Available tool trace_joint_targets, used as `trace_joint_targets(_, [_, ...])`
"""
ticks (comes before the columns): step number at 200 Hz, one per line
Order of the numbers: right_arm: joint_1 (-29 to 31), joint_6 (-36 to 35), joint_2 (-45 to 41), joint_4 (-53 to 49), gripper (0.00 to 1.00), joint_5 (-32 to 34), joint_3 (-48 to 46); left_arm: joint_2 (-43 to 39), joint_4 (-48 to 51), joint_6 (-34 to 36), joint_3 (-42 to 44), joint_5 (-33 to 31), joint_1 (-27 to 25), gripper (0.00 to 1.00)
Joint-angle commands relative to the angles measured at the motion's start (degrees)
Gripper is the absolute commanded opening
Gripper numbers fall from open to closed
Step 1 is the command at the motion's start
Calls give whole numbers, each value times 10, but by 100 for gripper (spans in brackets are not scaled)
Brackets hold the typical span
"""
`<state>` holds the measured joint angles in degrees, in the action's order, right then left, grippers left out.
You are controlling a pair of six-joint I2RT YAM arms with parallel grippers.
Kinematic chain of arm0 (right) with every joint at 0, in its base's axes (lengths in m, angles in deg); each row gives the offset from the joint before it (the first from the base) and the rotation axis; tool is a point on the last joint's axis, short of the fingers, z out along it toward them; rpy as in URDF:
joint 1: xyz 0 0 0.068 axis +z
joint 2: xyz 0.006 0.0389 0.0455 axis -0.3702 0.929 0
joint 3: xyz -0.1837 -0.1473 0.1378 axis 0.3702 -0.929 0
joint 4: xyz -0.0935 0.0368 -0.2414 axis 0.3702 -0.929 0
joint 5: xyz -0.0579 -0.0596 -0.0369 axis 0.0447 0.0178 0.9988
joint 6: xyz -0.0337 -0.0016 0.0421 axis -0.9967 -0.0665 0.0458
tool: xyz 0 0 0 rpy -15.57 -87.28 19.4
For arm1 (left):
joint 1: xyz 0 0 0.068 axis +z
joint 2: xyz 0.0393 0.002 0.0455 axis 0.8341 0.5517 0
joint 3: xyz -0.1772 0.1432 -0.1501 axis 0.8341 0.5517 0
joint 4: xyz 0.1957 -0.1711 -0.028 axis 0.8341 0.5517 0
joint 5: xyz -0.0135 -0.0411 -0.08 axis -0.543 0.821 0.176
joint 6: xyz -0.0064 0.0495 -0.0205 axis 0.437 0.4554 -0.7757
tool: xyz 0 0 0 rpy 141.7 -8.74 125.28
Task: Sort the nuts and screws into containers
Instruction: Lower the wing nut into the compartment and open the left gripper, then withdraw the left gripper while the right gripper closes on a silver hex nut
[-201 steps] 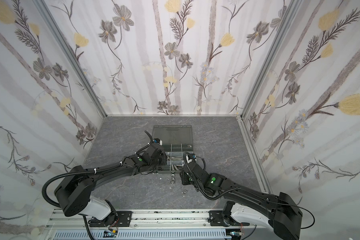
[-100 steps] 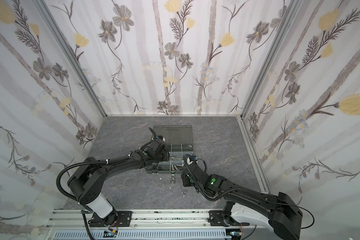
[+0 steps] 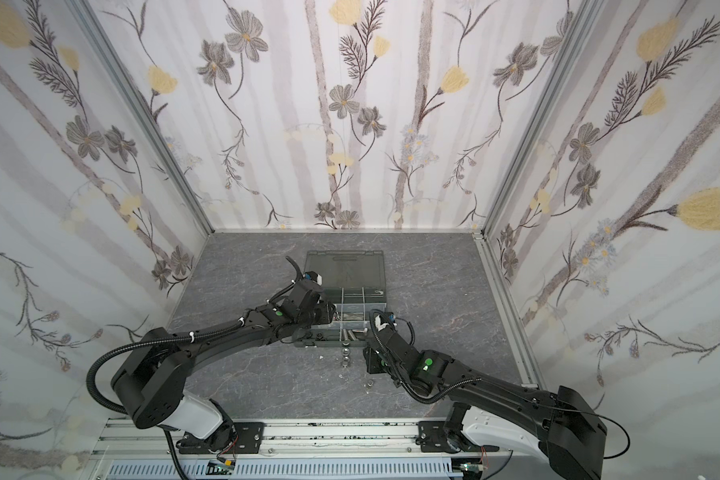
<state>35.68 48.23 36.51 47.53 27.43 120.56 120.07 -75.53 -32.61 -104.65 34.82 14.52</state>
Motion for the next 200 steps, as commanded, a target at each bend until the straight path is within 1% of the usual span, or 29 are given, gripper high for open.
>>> trace_joint_targets(1, [0,5,19,41,37,2,-1,-48,-8,-30,36,-4,0,41])
trace_joint_targets(36, [5,-7,48,47,37,-5,20,-138,-7,-54,97,-14,-1,42])
trace_joint_targets(54, [7,-7,52,56,37,-6,17,-188,-7,-68,126,-19,-1,42])
trace_joint_targets(73, [9,-4,58,61,37,-6,10,-222,-8,-76,149,-22,-1,43])
trace_joint_targets(91, [9,-4,64,61,37,-11,6,-237,-8,-85,165,-21,-1,43])
trace_joint_targets(136, [10,-16,90,50,37,-16,16,-245,-8,-101,183,-16,-2,43])
trace_joint_targets(200, [23,-25,129,38,37,-18,39,-287,-8,-107,207,-23,-3,44])
